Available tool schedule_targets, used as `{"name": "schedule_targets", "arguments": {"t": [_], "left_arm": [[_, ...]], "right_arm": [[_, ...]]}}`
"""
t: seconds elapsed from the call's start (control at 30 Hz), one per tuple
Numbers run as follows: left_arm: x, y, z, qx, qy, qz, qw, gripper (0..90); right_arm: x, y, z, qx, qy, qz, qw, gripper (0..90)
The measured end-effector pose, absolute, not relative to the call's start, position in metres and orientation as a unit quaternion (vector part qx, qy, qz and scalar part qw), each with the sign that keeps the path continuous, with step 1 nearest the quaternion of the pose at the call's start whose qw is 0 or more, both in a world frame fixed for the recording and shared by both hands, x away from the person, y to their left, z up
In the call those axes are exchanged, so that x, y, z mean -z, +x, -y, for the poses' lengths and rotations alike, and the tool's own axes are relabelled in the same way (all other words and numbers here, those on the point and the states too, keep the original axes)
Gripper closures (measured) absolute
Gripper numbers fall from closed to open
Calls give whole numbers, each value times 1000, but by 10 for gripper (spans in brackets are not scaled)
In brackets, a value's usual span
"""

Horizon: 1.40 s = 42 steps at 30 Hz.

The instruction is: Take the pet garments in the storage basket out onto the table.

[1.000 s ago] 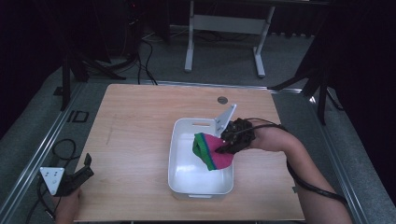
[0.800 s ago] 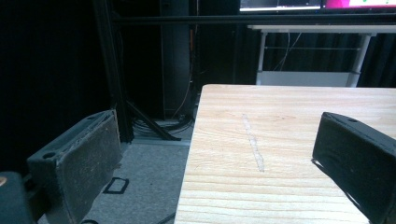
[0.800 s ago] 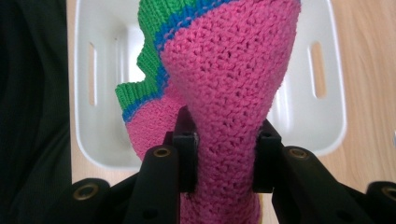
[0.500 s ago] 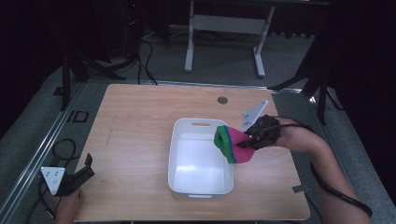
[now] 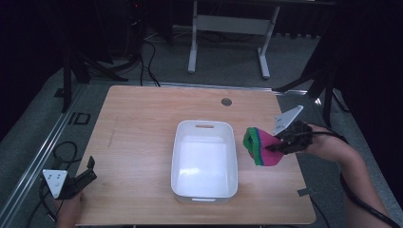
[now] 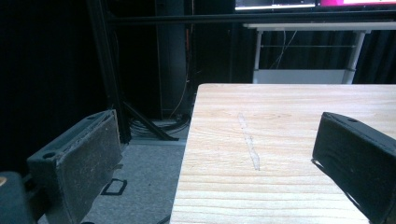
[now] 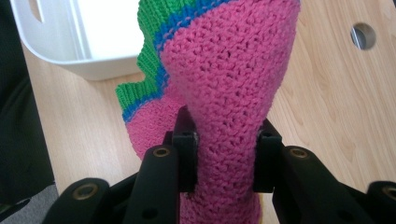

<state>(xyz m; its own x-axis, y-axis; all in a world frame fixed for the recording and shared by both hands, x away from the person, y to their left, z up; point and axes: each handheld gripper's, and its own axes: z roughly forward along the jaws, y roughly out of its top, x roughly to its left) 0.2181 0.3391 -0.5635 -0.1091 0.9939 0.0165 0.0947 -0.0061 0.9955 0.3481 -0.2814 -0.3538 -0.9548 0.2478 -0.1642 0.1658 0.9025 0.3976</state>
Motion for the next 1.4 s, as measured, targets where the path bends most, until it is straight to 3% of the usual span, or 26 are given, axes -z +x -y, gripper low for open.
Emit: {"name": "schedule_targets", "arguments": {"t": [0.17,0.97,1.4], "left_arm": [[563,218,-339,-505,499,-546,445,18],[564,218,-339,-506,501,-543,445,18],[564,218,-338,-506,502,-543,444,18]], "right_arm": [[359,348,290,-200,112,-968,107,697],[460,378,300,-180,151,-968,83,694],[496,393,294,-195,182,-961,76,682]]}}
